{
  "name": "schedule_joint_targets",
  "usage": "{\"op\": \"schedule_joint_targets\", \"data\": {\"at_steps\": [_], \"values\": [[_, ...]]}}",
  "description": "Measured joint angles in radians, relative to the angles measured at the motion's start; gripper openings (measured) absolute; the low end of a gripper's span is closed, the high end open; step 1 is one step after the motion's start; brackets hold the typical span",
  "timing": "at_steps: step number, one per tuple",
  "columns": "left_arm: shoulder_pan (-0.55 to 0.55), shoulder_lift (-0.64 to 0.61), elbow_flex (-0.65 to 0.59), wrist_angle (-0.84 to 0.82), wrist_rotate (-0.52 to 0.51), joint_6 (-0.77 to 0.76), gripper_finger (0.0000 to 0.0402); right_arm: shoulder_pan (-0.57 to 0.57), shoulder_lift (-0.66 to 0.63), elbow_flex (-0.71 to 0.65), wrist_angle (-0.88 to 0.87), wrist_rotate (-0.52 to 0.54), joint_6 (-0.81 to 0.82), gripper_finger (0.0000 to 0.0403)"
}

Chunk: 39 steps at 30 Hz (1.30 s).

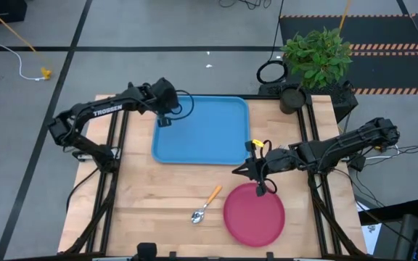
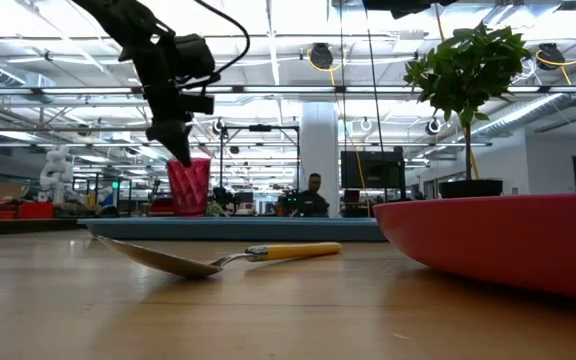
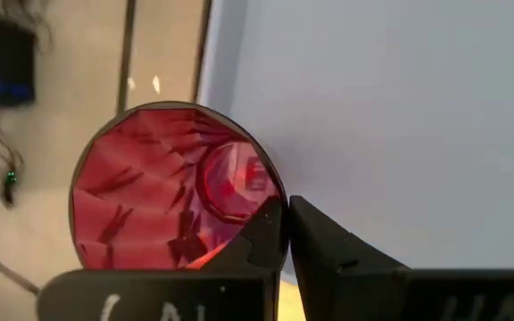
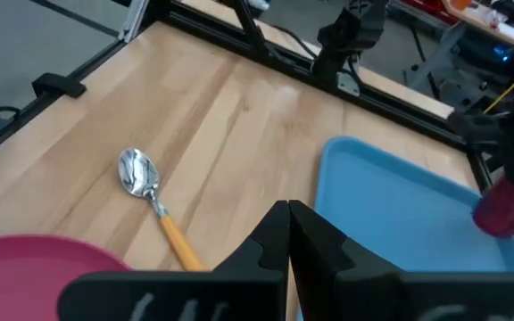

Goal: Pick and place plate/cup/fork/spoon on tray
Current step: Put the red cup on the blue tray, then put the pink plate on the blue tray

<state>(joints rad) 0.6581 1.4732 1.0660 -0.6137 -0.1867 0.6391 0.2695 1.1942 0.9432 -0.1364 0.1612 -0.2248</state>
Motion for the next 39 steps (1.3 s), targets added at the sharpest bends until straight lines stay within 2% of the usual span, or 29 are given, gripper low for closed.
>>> {"op": "schedule_joint_targets", "data": {"at_steps": [6, 14, 22, 32, 39], "values": [[0.038, 0.014, 0.001, 0.041, 0.099, 0.004, 0.0007, 0.000, 0.000, 0.000, 0.006, 0.000, -0.005, 0.0000], [0.048, 0.016, 0.001, -0.002, 0.104, 0.006, 0.0026, 0.000, 0.000, 0.000, 0.006, 0.000, -0.005, 0.0000], [0.073, 0.016, 0.001, -0.039, 0.104, -0.017, 0.0007, 0.000, 0.000, 0.000, 0.005, 0.000, -0.005, 0.0000], [0.075, 0.016, 0.001, -0.018, 0.099, -0.016, 0.0077, 0.000, 0.000, 0.000, 0.005, -0.001, 0.007, 0.0000], [0.070, 0.016, 0.001, -0.019, 0.081, -0.032, 0.0085, 0.000, 0.000, 0.000, 0.005, -0.001, 0.029, 0.0000]]}}
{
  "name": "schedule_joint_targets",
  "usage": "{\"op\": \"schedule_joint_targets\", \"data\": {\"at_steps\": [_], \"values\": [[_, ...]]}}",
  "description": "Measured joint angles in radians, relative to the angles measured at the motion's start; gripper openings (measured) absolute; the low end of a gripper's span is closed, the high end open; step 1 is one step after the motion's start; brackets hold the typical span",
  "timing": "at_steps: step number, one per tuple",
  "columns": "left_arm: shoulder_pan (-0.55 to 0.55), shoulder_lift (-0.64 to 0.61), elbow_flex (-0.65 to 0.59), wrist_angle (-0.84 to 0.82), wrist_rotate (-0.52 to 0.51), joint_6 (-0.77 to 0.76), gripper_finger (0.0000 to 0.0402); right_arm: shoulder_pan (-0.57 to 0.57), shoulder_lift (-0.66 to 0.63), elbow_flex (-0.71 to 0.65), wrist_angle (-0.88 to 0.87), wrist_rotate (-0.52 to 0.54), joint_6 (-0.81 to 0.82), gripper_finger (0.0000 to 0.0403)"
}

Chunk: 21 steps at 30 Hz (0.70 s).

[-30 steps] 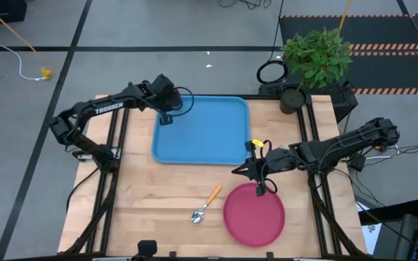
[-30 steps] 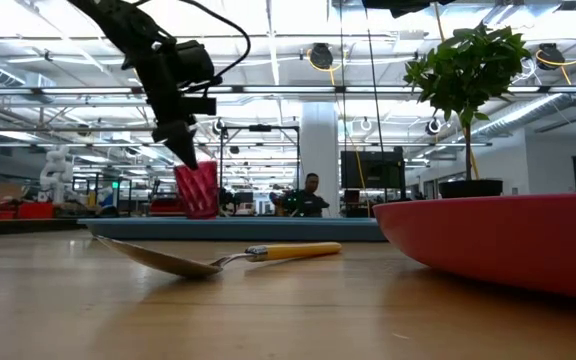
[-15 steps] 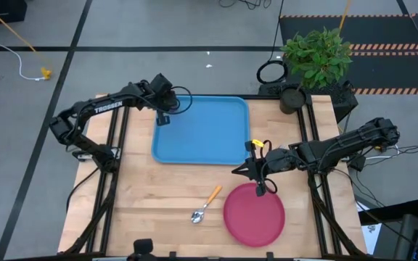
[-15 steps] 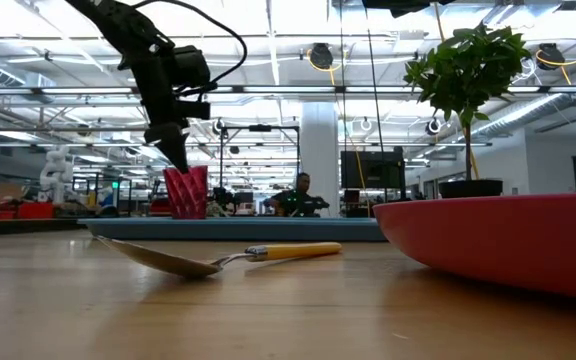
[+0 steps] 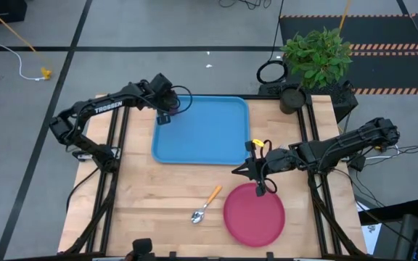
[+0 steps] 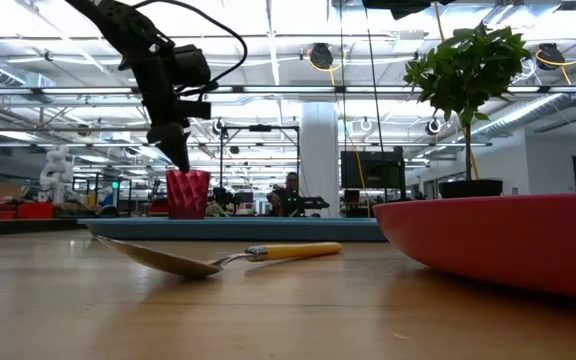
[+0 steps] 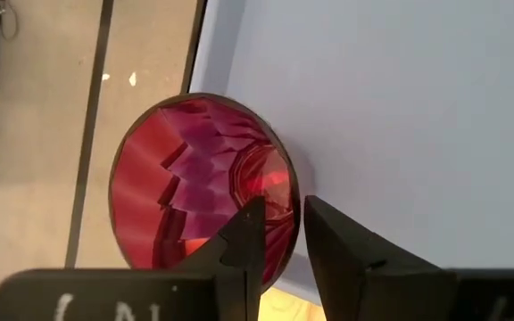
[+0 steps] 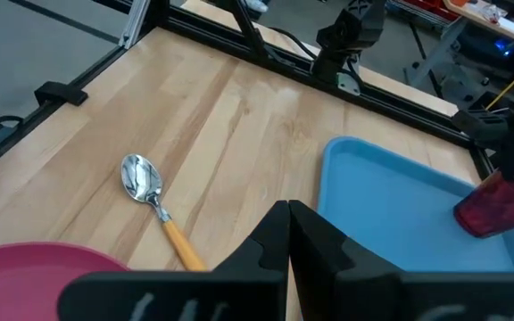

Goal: Pick and place plate/cup/fork/spoon on tray
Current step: Put the pink plate on the blue tray

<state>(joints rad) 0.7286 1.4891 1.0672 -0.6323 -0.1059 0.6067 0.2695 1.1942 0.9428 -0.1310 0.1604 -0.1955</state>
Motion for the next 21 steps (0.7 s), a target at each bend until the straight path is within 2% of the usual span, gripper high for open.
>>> {"op": "schedule_joint_targets", "data": {"at_steps": [7, 9, 16, 21], "values": [[-0.058, -0.044, 0.024, -0.039, -0.182, -0.112, 0.0085, 0.000, 0.000, 0.000, 0.006, 0.000, 0.025, 0.0000], [-0.081, -0.075, 0.048, -0.067, -0.205, -0.139, 0.0085, 0.000, 0.000, 0.000, 0.017, 0.000, 0.055, 0.0000], [-0.193, -0.200, 0.110, -0.149, -0.201, -0.388, 0.0085, 0.014, 0.000, 0.000, 0.045, -0.002, 0.231, 0.0000], [-0.301, -0.299, 0.110, -0.218, -0.056, -0.513, 0.0085, 0.111, 0.002, 0.000, 0.028, 0.011, 0.401, 0.0000]]}}
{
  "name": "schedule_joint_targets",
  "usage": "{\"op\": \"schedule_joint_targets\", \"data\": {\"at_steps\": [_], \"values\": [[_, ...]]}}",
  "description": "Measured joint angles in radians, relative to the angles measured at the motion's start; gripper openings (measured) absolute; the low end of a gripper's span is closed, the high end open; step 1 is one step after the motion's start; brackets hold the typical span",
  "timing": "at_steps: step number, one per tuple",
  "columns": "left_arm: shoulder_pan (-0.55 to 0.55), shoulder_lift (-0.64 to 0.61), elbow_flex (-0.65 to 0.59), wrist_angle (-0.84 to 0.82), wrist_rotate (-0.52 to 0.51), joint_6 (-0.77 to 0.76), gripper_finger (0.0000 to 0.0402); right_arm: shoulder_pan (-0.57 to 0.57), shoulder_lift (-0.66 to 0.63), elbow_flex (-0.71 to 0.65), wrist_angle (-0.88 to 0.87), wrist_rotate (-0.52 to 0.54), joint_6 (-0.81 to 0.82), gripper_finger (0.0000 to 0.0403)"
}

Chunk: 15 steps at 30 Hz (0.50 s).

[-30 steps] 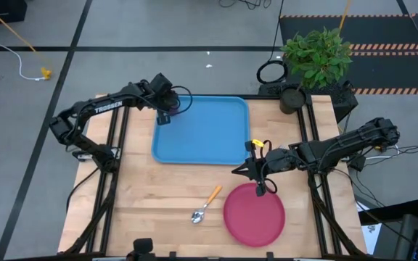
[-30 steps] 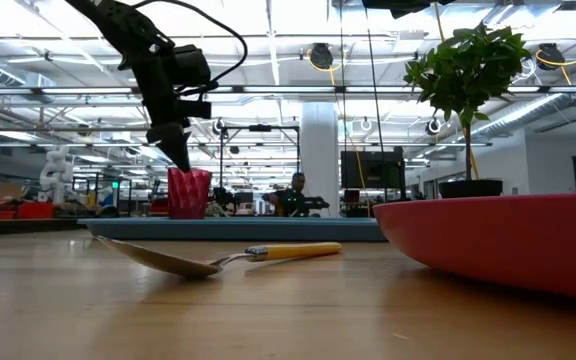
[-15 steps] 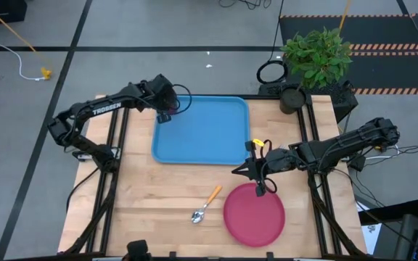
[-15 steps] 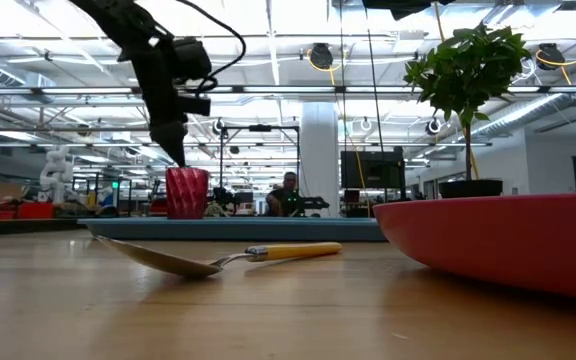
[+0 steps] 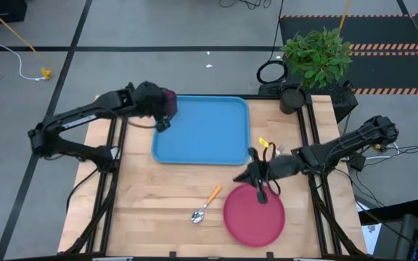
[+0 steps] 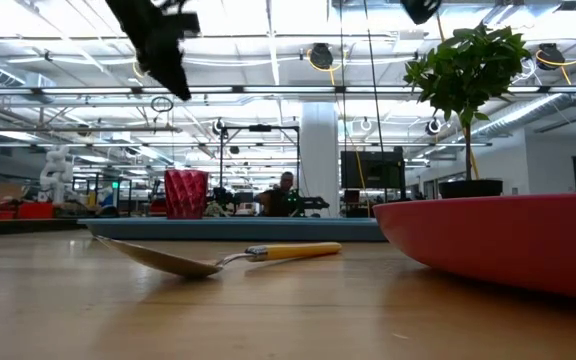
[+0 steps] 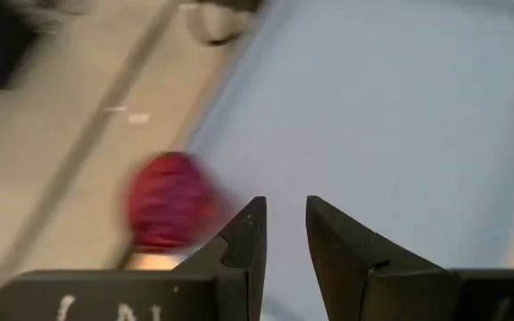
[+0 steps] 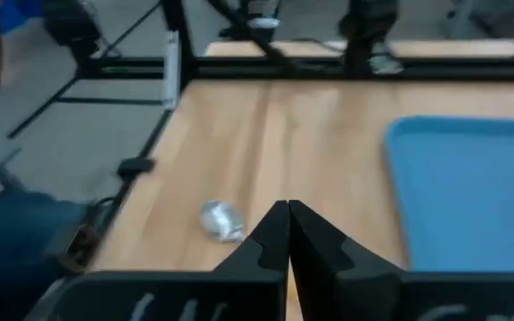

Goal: Pick and place plate/cup/fork/spoon on tray
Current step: Put the pink plate on the blue tray

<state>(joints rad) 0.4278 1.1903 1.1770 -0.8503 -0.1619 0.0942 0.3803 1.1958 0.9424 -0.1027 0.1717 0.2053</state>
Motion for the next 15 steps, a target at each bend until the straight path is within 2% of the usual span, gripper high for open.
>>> {"op": "schedule_joint_targets", "data": {"at_steps": [4, 7, 10, 15], "values": [[-0.103, -0.053, 0.000, -0.030, 0.228, -0.111, 0.0086, 0.109, 0.022, 0.000, -0.081, 0.068, 0.131, 0.0000], [-0.212, -0.070, -0.006, -0.020, 0.304, -0.171, 0.0086, 0.185, 0.050, 0.000, -0.112, 0.091, 0.262, 0.0003], [-0.340, -0.070, -0.016, -0.017, 0.272, -0.217, 0.0086, 0.258, 0.089, 0.000, -0.133, 0.089, 0.384, 0.0015], [-0.569, -0.044, -0.041, 0.039, 0.075, -0.288, 0.0085, 0.375, 0.156, 0.000, -0.150, 0.086, 0.573, 0.0050]]}}
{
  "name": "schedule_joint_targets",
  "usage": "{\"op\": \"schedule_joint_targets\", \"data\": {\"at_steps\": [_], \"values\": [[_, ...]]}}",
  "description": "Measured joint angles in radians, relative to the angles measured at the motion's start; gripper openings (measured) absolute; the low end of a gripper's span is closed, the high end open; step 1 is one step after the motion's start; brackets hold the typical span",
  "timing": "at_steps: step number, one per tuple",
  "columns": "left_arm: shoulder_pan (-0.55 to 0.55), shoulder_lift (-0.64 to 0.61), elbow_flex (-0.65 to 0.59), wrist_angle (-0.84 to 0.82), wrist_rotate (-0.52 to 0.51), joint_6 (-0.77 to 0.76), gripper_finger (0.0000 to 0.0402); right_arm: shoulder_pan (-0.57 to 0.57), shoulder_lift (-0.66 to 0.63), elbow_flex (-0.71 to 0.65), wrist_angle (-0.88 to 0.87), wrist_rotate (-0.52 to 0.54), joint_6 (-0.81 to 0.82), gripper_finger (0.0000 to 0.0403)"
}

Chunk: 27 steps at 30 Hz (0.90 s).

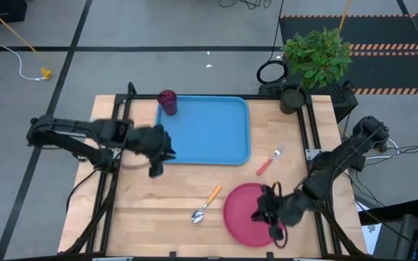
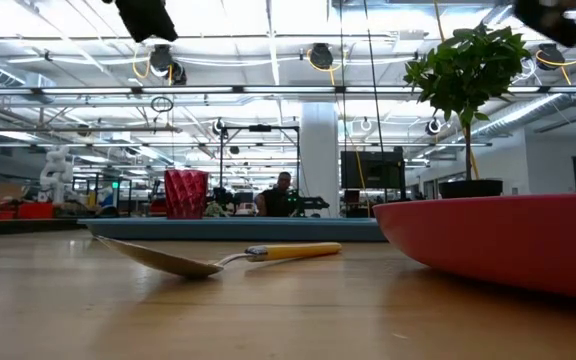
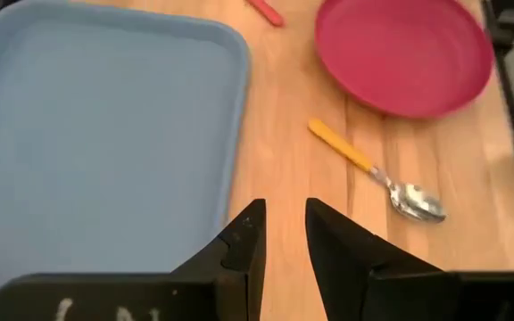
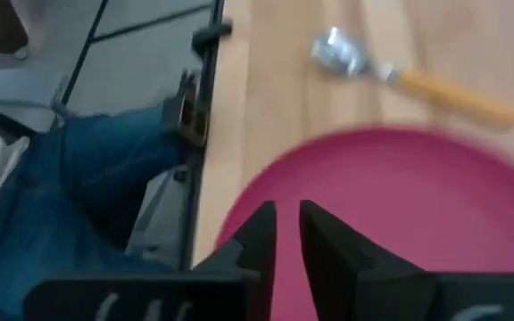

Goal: Pick and place plate/cup/fork/spoon on tray
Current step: Put the pink plate on the blue tray

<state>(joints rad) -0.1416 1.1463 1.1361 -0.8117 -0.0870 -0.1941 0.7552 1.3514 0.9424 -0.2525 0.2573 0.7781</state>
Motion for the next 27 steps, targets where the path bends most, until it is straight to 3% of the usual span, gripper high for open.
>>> {"op": "schedule_joint_targets", "data": {"at_steps": [7, 12, 22, 27], "values": [[-0.226, 0.073, -0.001, 0.135, -0.114, -0.060, 0.0085, 0.129, 0.101, 0.000, 0.038, 0.001, 0.229, 0.0085], [-0.321, 0.146, 0.000, 0.212, -0.182, -0.108, 0.0085, 0.183, 0.186, 0.000, 0.142, -0.035, 0.233, 0.0086], [-0.386, 0.303, 0.000, 0.328, -0.216, -0.148, 0.0085, 0.217, 0.275, 0.000, 0.172, -0.156, 0.256, 0.0086], [-0.387, 0.338, 0.000, 0.352, -0.236, -0.156, 0.0085, 0.215, 0.276, 0.000, 0.171, -0.148, 0.164, 0.0086]]}}
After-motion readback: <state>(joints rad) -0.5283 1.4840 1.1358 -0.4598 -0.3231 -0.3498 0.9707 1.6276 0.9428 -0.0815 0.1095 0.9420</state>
